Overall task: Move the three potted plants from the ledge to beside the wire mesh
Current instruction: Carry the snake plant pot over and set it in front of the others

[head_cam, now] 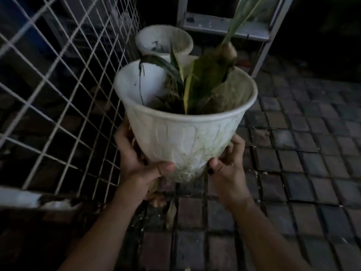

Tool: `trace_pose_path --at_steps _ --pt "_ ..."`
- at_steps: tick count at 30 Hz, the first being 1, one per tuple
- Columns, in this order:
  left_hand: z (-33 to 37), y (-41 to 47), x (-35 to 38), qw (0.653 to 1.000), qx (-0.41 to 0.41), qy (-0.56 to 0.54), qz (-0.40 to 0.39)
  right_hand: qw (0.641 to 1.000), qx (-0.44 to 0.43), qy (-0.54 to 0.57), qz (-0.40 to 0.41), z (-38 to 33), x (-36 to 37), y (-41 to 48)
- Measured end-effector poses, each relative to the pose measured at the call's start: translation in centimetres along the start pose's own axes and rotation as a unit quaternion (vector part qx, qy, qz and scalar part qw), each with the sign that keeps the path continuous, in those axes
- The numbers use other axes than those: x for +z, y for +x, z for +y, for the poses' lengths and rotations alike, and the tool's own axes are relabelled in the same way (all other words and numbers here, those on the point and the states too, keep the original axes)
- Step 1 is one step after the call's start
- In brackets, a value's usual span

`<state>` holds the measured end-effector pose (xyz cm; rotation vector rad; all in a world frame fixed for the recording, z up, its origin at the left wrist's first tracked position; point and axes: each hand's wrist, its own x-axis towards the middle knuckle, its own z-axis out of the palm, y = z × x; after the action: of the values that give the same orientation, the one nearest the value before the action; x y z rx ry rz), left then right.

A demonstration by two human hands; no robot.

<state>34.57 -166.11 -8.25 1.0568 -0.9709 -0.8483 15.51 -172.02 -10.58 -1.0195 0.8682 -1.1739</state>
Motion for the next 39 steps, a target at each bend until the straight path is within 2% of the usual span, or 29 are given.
trace_pose_path --at_steps 7,10,16,21,26,32,36,39 --pt "-9.3 -1.9 -1.5 0.998 0.006 0.036 0.046 0.996 -0.03 0.067 -0.041 9.1 -3.1 2.6" --pt "-12.0 -2.5 -1.6 0.997 0.0 0.04 0.065 0.997 -0.039 0.049 -0.055 11.2 -4.0 3.3" --pt "-13.2 -2.3 -2.8 0.991 -0.012 0.093 0.091 0.994 -0.063 -0.037 -0.077 12.4 -3.9 4.3" --pt "-13.9 -3.5 -4.4 0.984 -0.008 0.168 0.059 0.994 -0.078 -0.043 -0.068 15.2 -4.8 3.0" --pt "-14.8 -4.2 -5.1 0.981 -0.025 0.19 0.029 0.994 -0.062 -0.061 -0.059 16.7 -5.8 1.8" --pt "-16.1 -3.8 -5.2 0.966 -0.051 0.246 0.06 0.994 -0.029 -0.07 -0.078 16.5 -6.2 2.4" --pt "-17.0 -4.3 -5.6 0.963 -0.048 0.26 0.057 0.994 -0.023 -0.061 -0.084 16.8 -6.6 2.0" --pt "-17.4 -5.2 -6.1 0.972 -0.048 0.225 0.055 0.992 -0.018 -0.074 -0.096 17.2 -6.6 1.4"
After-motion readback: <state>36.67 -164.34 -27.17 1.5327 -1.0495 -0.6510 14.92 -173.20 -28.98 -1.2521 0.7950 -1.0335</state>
